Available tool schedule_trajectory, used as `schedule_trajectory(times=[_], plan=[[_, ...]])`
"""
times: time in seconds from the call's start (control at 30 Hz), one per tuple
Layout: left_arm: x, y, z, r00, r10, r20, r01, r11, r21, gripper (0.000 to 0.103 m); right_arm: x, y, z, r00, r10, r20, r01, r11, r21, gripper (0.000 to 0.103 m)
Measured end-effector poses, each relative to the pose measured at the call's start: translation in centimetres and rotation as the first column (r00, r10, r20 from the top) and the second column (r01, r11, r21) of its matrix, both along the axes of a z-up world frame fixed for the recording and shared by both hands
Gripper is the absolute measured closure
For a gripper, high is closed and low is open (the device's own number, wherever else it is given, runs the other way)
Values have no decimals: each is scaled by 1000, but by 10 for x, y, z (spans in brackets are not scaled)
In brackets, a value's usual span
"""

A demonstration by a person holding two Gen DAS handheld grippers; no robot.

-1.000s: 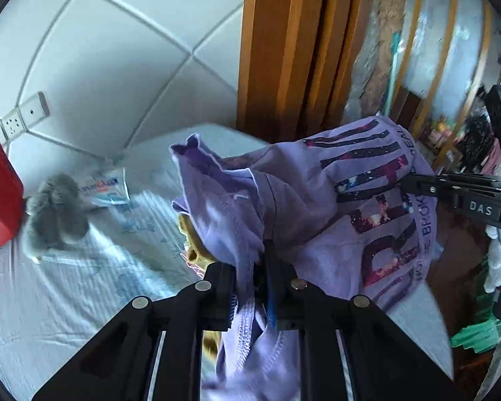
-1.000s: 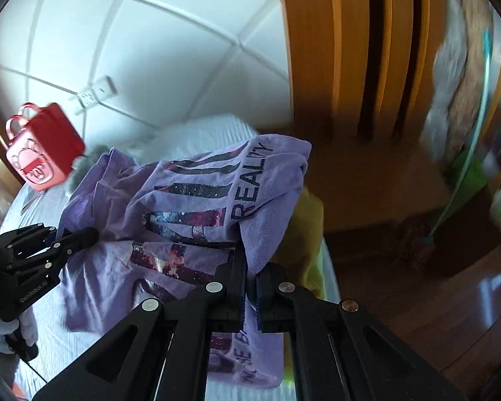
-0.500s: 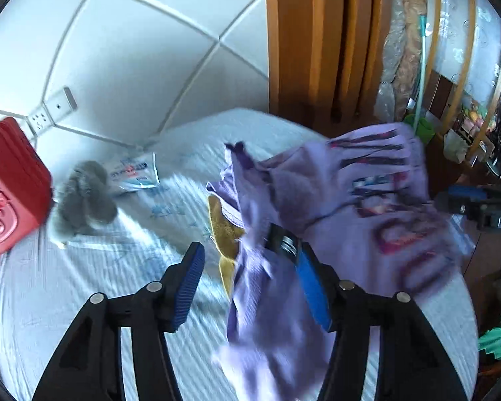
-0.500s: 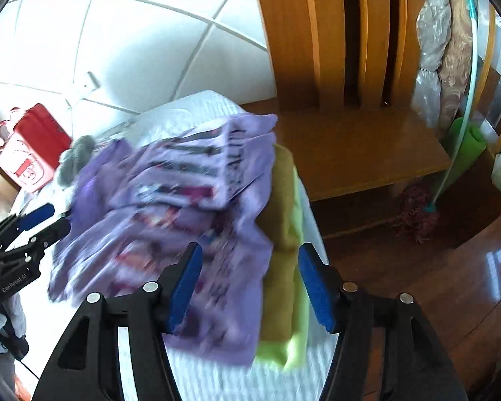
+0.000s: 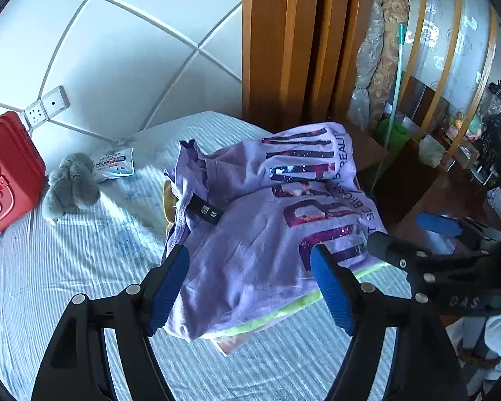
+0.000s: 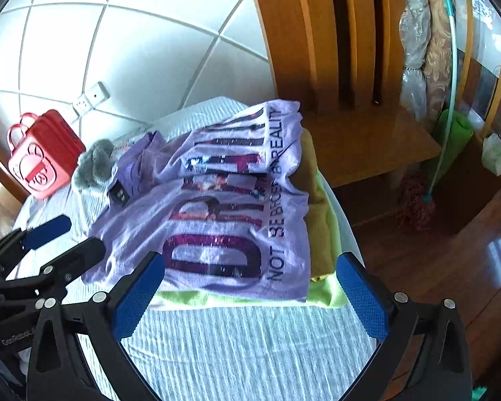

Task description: Fold clothes

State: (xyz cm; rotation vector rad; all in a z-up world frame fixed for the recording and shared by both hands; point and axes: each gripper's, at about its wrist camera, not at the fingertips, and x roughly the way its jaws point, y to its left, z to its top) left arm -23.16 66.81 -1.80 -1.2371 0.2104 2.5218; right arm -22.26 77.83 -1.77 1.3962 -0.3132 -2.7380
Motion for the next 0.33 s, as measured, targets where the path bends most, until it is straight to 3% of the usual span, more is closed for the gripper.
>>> schedule_trajectory(times=[0.33], plan=[[-13, 8, -15, 999, 36, 40, -36, 999, -6, 28, -2, -1, -15, 998, -4, 70, 2, 1000, 28, 0]])
